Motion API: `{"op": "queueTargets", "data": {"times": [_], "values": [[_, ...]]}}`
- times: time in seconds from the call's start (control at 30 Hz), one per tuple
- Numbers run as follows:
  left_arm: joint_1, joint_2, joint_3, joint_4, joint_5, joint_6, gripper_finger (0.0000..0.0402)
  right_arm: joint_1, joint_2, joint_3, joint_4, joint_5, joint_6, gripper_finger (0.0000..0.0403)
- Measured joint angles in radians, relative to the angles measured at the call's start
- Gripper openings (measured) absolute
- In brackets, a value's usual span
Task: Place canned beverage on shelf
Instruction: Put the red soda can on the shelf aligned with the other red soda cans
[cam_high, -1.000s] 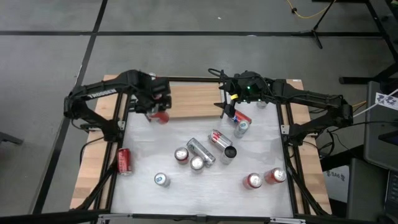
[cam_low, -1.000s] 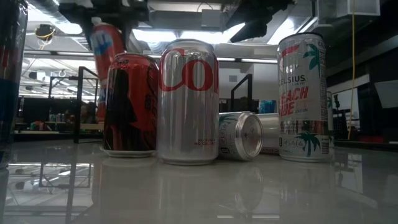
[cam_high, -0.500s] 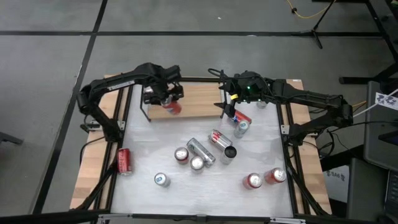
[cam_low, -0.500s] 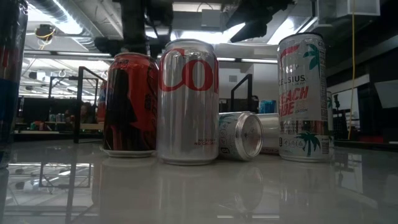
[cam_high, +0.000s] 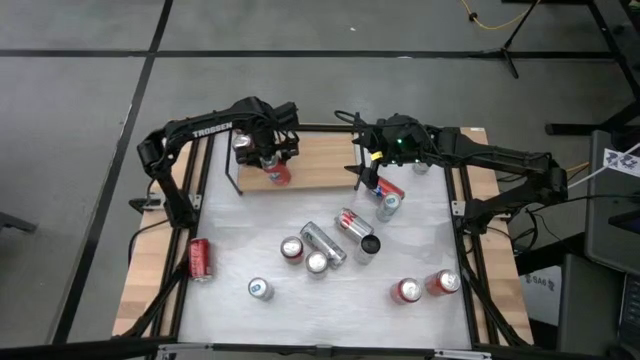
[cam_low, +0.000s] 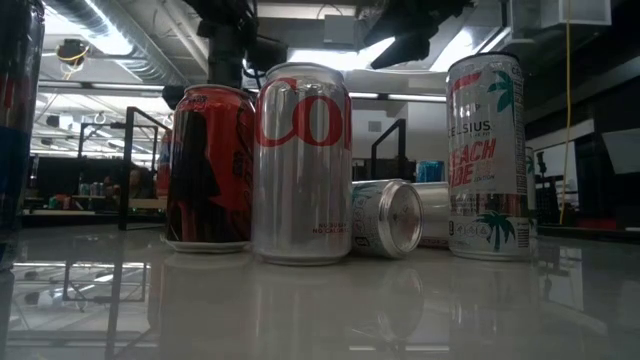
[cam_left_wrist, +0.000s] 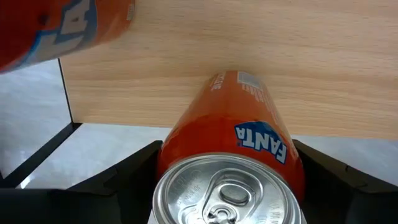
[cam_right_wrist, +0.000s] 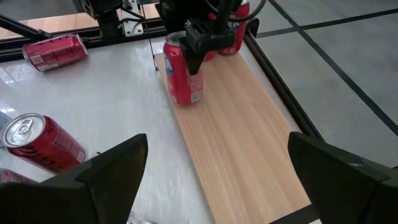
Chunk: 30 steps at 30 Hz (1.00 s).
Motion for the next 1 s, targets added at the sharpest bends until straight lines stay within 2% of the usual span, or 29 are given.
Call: {"op": "queueTargets", "data": {"times": [0.17, 0.3, 1.0], "values": [[0.006, 0.003, -0.002, 0.005, 0.037, -0.008, 0.0321, 0.0, 0.0, 0.0, 0.0, 0.0, 0.0, 0.0379], [0.006, 0.007, -0.005, 0.025, 0.028, -0.009, 0.0333, 0.0, 0.0, 0.0, 0.0, 0.0, 0.0, 0.0379], [0.008, -0.006, -0.004, 0.043, 0.041, -0.008, 0.0331, 0.0, 0.0, 0.0, 0.0, 0.0, 0.0, 0.0379]]}}
